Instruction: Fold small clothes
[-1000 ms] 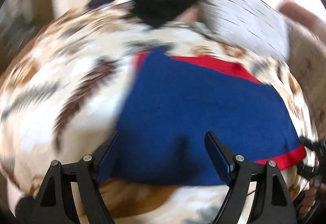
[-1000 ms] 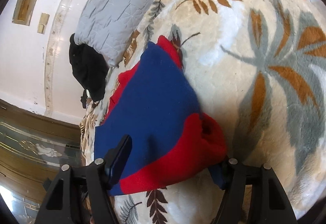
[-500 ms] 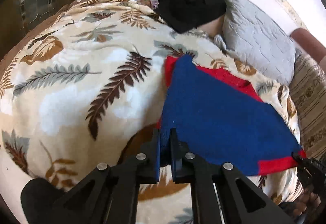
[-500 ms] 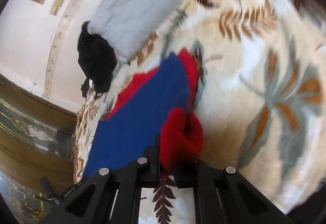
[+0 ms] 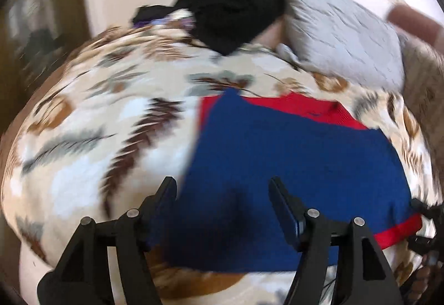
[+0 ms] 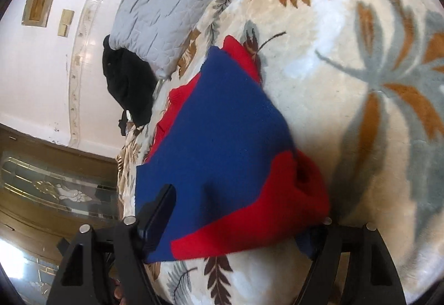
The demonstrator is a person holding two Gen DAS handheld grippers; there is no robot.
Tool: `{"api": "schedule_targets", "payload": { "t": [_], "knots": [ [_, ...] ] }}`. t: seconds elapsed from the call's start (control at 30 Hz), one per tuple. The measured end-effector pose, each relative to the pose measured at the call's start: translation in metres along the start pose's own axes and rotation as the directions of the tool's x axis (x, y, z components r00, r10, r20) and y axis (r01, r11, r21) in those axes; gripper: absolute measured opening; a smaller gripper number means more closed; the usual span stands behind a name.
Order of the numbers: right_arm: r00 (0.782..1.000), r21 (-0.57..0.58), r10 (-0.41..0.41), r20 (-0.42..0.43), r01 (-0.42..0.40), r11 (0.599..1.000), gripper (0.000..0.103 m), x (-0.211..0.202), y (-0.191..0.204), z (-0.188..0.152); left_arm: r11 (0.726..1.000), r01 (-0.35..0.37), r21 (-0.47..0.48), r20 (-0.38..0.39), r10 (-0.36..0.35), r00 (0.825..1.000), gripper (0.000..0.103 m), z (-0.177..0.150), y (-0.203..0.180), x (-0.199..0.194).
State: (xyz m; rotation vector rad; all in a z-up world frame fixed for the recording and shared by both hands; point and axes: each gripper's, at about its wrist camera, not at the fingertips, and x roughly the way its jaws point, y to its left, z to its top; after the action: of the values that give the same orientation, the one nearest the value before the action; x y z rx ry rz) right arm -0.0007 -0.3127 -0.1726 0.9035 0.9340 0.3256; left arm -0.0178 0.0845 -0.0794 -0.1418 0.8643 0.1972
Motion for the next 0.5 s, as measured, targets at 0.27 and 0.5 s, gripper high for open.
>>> {"api": "schedule_targets", "payload": {
  "t": [0.27,0.5],
  "knots": [
    [0.999,-0.013,-0.026,0.027,0.027,1.000,0.070,0.008,0.002,0.008,0.993,0.005,0.117,-0.084,0.005,0.996,0.070,0.012,-0.060,0.055],
    [0.998,-0.065,-0.038,0.055,0.041,0.997,0.064,-0.002,0.012,0.008,0.993,0.006,0.115,-0.094,0.004,0.996,0.070,0.010,-0.058,0.058]
  ]
}}
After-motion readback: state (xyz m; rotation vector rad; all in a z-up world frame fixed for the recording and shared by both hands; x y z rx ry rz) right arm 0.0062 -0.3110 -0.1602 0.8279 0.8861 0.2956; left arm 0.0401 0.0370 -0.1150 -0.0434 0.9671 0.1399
